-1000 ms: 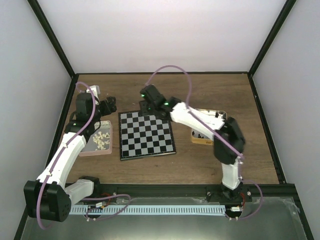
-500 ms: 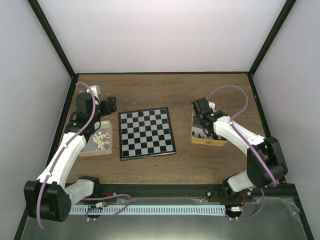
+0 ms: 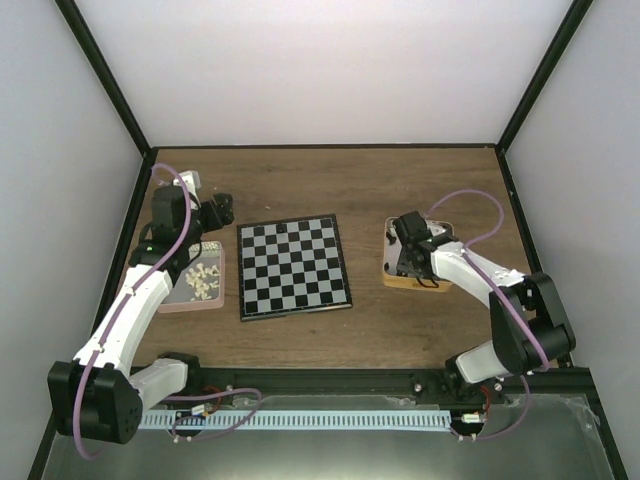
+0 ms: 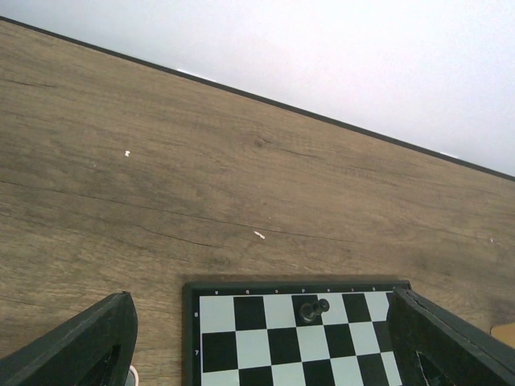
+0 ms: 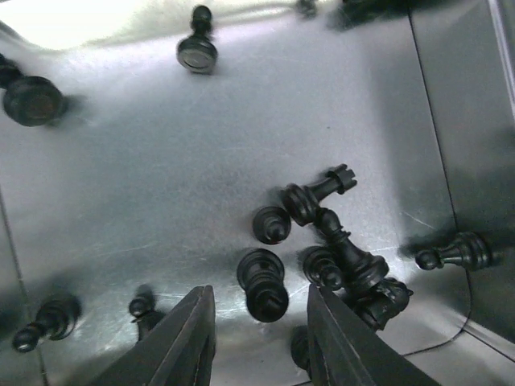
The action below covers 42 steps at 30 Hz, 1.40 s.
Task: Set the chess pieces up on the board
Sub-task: Pick up the chess piece from the storage box, then place the chess piece on the chessboard.
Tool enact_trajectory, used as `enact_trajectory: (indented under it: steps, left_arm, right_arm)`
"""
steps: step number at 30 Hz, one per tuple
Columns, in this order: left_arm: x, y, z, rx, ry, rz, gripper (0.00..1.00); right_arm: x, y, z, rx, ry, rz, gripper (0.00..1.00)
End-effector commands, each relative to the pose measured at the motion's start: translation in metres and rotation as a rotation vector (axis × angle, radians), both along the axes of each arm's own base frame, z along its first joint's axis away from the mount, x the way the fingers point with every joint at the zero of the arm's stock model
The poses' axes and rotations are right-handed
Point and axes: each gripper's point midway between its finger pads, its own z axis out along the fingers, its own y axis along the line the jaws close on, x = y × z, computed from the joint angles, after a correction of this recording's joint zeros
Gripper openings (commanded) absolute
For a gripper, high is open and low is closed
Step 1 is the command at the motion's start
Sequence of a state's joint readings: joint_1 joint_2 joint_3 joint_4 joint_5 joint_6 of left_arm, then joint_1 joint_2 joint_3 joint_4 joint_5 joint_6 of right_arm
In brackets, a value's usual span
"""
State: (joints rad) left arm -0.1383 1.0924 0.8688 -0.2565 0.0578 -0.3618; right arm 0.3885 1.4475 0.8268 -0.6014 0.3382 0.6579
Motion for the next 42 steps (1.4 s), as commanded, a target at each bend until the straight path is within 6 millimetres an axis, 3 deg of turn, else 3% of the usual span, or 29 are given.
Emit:
enact_trajectory:
  steps: [1, 4, 11, 16, 20, 23, 28, 37, 42]
  left_arm:
    - [-0.001, -0.003, 0.006, -0.004, -0.028, -0.015, 0.87]
    - [-0.001, -0.003, 0.006, -0.003, -0.027, -0.014, 0.87]
    - [-0.001, -0.001, 0.006, 0.001, -0.027, -0.009, 0.87]
    - [-0.002, -0.001, 0.007, 0.001, -0.028, -0.007, 0.87]
    - [-0.001, -0.001, 0.006, 0.002, -0.027, -0.008, 0.87]
    - [-0.001, 0.0, 0.006, 0.003, -0.028, -0.005, 0.87]
    - [-0.001, 0.0, 0.007, 0.003, -0.029, -0.005, 0.87]
    - [-0.002, 0.001, 0.008, 0.007, -0.032, 0.001, 0.87]
    - [-0.002, 0.0, 0.007, 0.005, -0.03, -0.003, 0.87]
  right_arm:
    - [0.006, -0.013, -0.004, -0.029, -0.028, -0.056, 0.32]
    - [0.011, -0.014, -0.006, -0.037, -0.036, -0.053, 0.28]
    - [0.021, -0.02, -0.003, -0.083, -0.061, -0.037, 0.07]
    - [0.032, -0.017, 0.032, -0.081, -0.131, -0.019, 0.05]
    - [0.041, 0.004, 0.058, -0.024, -0.183, 0.038, 0.05]
    - [0.047, 0.034, 0.077, 0.031, -0.226, 0.107, 0.05]
    - [0.059, 0.1, 0.096, 0.116, -0.279, 0.256, 0.06]
    - [0.083, 0.241, 0.088, 0.197, -0.302, 0.527, 0.06]
    - [0.108, 0.292, 0.076, 0.243, -0.325, 0.585, 0.06]
